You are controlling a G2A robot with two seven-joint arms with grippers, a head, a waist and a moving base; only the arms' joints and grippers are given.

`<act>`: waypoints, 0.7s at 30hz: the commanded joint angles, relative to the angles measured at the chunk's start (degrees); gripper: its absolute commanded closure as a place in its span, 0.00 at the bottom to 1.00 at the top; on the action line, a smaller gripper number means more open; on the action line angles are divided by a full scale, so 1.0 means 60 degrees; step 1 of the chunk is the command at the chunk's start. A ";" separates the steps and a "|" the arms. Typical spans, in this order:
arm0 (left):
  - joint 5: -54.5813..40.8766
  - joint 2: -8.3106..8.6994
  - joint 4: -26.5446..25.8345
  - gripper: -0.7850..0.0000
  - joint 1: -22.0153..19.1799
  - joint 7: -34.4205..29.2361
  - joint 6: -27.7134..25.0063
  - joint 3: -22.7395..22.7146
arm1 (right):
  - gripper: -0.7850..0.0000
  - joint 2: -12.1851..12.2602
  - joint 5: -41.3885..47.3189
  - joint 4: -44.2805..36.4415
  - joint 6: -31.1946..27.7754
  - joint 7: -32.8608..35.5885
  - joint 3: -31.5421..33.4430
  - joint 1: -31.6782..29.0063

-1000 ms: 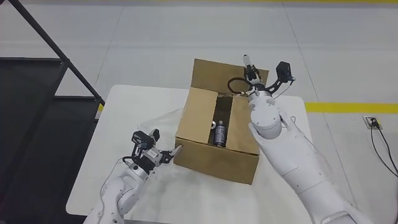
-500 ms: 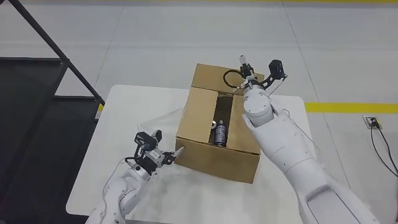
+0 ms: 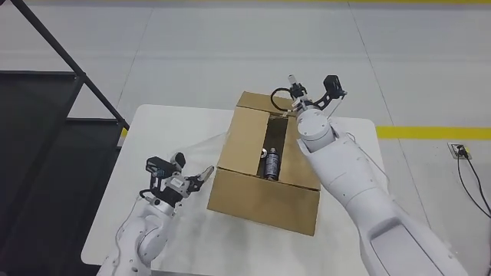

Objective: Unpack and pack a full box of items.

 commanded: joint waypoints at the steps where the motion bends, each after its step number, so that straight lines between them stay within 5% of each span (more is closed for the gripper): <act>1: -0.0224 -0.0047 0.0110 0.00 -0.0137 -0.0010 0.0836 -0.0066 | 0.00 -0.0025 -0.0083 0.0121 -0.0036 0.0240 0.0004 0.0055; 4: 0.0091 -0.0125 0.0406 0.00 -0.0412 0.0057 0.1728 0.0162 | 0.00 -0.0055 -0.0253 0.0261 -0.0060 0.0590 -0.0005 0.0113; 13: 0.1065 -0.0332 0.1624 0.00 -0.1177 0.0460 0.2408 0.1107 | 0.00 -0.0106 -0.0624 0.0422 -0.0143 0.1283 0.0054 0.0147; 21: 0.1534 -0.0351 0.1967 0.00 -0.1226 0.0796 0.1872 0.1363 | 0.00 -0.0063 -0.0903 0.0484 -0.0324 0.2045 0.0170 0.0138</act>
